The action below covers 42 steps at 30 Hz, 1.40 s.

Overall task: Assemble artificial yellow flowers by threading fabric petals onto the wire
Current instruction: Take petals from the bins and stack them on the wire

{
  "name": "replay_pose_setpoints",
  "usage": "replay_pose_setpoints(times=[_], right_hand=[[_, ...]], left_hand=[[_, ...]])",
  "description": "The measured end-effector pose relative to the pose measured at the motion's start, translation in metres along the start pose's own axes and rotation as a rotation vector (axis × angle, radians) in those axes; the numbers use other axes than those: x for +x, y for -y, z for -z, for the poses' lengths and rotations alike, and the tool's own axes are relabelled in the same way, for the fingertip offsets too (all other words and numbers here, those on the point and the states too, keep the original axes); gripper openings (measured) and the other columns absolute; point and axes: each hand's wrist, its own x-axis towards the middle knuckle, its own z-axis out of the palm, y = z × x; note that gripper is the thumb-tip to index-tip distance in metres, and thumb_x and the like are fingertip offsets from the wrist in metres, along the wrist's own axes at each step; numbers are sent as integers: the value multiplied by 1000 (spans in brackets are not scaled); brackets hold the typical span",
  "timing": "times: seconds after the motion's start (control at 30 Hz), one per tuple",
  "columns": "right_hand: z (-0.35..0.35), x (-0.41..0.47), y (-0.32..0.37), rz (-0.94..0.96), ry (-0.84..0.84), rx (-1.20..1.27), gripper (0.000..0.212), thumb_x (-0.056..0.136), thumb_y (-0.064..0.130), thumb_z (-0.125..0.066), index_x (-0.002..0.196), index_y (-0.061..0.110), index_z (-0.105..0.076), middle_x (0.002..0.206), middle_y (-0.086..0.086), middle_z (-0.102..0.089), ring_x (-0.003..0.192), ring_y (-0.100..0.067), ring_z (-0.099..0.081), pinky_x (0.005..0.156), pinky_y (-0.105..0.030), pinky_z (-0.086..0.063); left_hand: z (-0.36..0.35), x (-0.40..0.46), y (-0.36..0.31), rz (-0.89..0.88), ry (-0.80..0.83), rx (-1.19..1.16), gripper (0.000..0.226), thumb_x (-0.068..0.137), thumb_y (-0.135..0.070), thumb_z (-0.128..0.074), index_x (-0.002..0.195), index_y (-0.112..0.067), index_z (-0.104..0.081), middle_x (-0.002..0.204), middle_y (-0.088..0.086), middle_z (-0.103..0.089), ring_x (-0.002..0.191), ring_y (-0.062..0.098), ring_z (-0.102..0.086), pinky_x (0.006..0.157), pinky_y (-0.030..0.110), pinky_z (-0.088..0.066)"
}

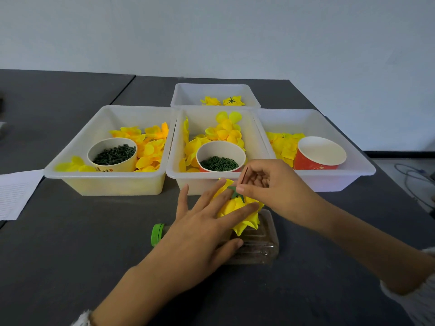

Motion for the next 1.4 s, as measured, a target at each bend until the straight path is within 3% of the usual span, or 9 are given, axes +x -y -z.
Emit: replay_pose_setpoints(times=[0.2, 0.4, 0.73, 0.9, 1.0, 1.1, 1.23, 1.37, 1.4], right_hand=[[-9, 4, 2, -48, -41, -47, 18, 77, 25, -79, 68, 18, -65, 53, 11, -51, 51, -3, -41, 53, -28, -38], [-19, 0, 1, -77, -111, -54, 18, 79, 22, -77, 68, 17, -64, 53, 10, -54, 51, -1, -46, 51, -21, -38], [-32, -9, -12, -96, -132, -22, 19, 82, 28, -73, 68, 22, -61, 69, 4, -63, 76, -9, -62, 76, -31, -53], [-36, -11, -14, -88, -176, 17, 19, 82, 24, -73, 68, 22, -60, 70, 4, -64, 76, -10, -62, 71, -36, -55], [-35, -11, -3, -98, -187, -134, 24, 82, 25, -74, 64, 24, -59, 65, 7, -61, 68, -7, -56, 61, -26, -44], [-14, -7, 27, -52, -223, -182, 24, 83, 25, -74, 63, 20, -60, 65, 7, -60, 65, -6, -54, 61, -25, -40], [35, -16, 94, 94, -378, 228, 23, 87, 15, -69, 65, 17, -64, 59, 7, -62, 53, 0, -52, 52, -16, -43], [27, -50, 121, -98, -83, 1135, 3, 66, 15, -77, 67, 18, -78, 73, -2, -74, 63, -14, -71, 52, -28, -57], [15, -55, 118, -242, -8, 1348, 23, 53, 17, -82, 76, 15, -80, 83, -8, -75, 72, -20, -73, 56, -36, -59]], left_hand=[[5, -2, -6, 19, 23, 71, 59, 93, -64, -21, 147, -61, 2, 165, -1, 10, 146, 23, 31, 104, 67, 25], [11, -7, 2, 29, 94, -229, 56, 93, -67, -34, 138, -74, -1, 162, -18, 19, 141, 8, 38, 109, 68, 18], [12, -4, 0, 27, 59, -387, 39, 96, -57, -46, 133, -65, -39, 162, -24, 3, 145, 4, 27, 113, 67, 13], [16, -4, 0, 47, -134, -600, 26, 96, -43, -52, 117, -50, -66, 153, -28, -32, 150, 3, -5, 118, 62, -6], [30, -4, 4, 103, -354, -918, 25, 96, -26, -55, 111, -22, -74, 138, -10, -57, 141, 11, -38, 113, 47, -34], [47, 1, 9, 129, -526, -1028, 26, 95, -18, -54, 114, -9, -69, 127, 0, -65, 128, 15, -54, 102, 29, -44], [64, 5, 2, 148, -625, -1146, 39, 92, -33, -53, 126, -15, -61, 131, -3, -63, 127, 11, -54, 94, 20, -46], [73, -3, -29, 39, -415, -1160, 55, 71, -54, -67, 118, -24, -68, 127, 0, -65, 117, 23, -63, 106, 31, -44], [62, -9, -37, -1, -377, -1123, 81, 56, -60, -79, 122, -14, -64, 125, 3, -63, 113, 27, -64, 106, 26, -44]])
